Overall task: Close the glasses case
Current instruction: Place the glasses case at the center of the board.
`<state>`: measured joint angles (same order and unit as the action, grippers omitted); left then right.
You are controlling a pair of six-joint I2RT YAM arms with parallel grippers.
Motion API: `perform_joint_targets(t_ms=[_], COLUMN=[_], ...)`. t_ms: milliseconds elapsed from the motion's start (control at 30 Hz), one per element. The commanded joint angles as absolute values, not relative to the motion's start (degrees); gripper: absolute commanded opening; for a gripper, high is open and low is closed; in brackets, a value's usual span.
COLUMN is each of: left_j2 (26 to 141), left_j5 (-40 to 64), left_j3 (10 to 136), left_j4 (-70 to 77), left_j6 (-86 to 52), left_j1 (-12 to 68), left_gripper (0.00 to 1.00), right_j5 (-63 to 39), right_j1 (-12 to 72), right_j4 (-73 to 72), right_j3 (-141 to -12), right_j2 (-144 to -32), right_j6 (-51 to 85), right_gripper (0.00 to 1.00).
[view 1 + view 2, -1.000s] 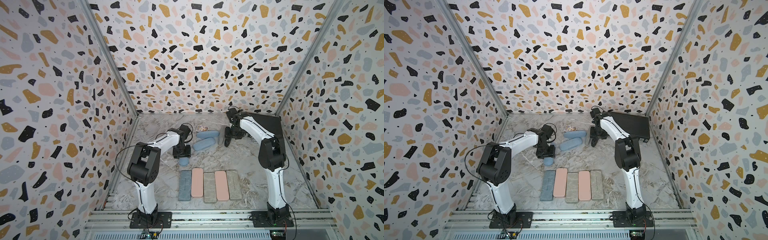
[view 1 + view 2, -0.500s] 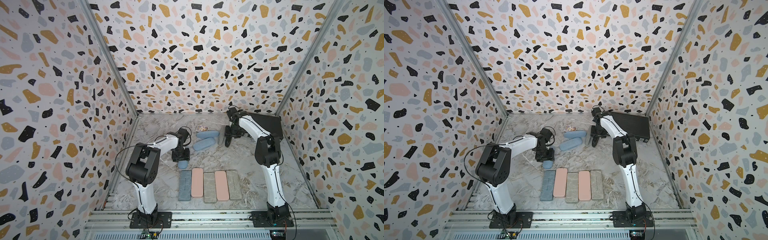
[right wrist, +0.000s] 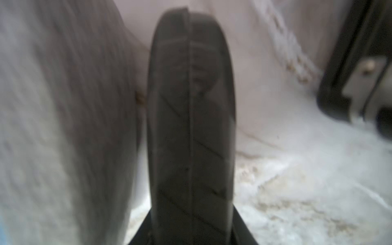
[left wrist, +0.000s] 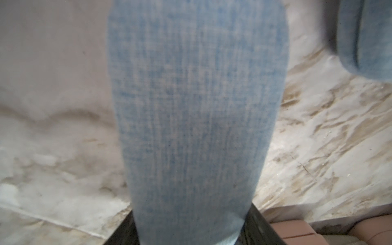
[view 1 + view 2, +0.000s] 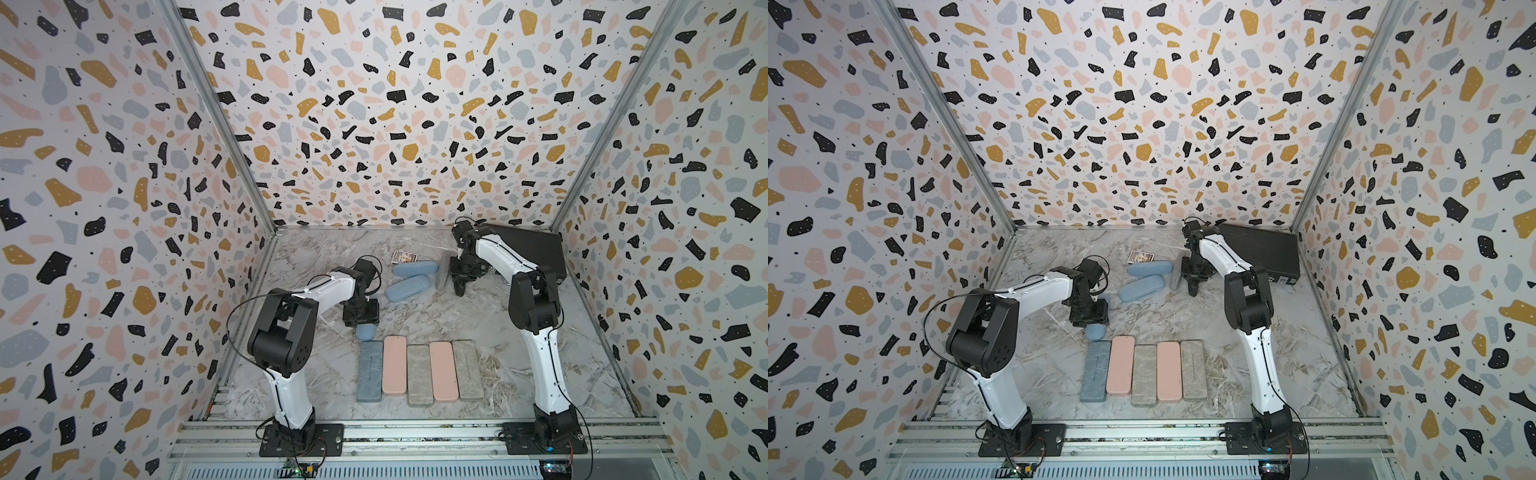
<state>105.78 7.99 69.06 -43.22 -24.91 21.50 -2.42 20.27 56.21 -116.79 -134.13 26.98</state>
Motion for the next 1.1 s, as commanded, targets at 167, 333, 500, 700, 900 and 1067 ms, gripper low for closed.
perform_joint_targets(t_ms=[167,333,500,700,900,1067], left_j2=[101.22,100.37,101.94,105.12,106.7,106.88], left_j5=[8.56,8.02,8.0,8.68,9.4,9.49], left_j3=[64.37,62.38,63.86,67.69,69.99,69.42], left_j4=[-45.07,-43.98,-43.57,-43.74,-44.28,-44.15], left_j6=[-26.09,-26.54,-26.8,-26.76,-26.63,-26.9], left_j1=[21.7,21.88,21.88,21.89,22.08,22.66], left_gripper=[0.56,0.56,0.57,0.57,0.57,0.57], right_j5=[-10.6,-14.36,-18.81,-24.65,-26.76,-27.07], right_j1=[20.35,21.61,24.69,27.93,29.35,30.62], right_j4=[48.52,44.92,41.2,32.4,25.96,24.99], right_j3=[-94.24,-86.85,-84.58,-81.94,-78.37,-77.81], right_j2=[-111.69,-105.48,-103.85,-104.66,-106.58,-107.56], right_j6=[30.61,31.35,32.75,37.75,41.94,42.95], right_gripper=[0.11,0.12,0.11,0.11,0.11,0.11])
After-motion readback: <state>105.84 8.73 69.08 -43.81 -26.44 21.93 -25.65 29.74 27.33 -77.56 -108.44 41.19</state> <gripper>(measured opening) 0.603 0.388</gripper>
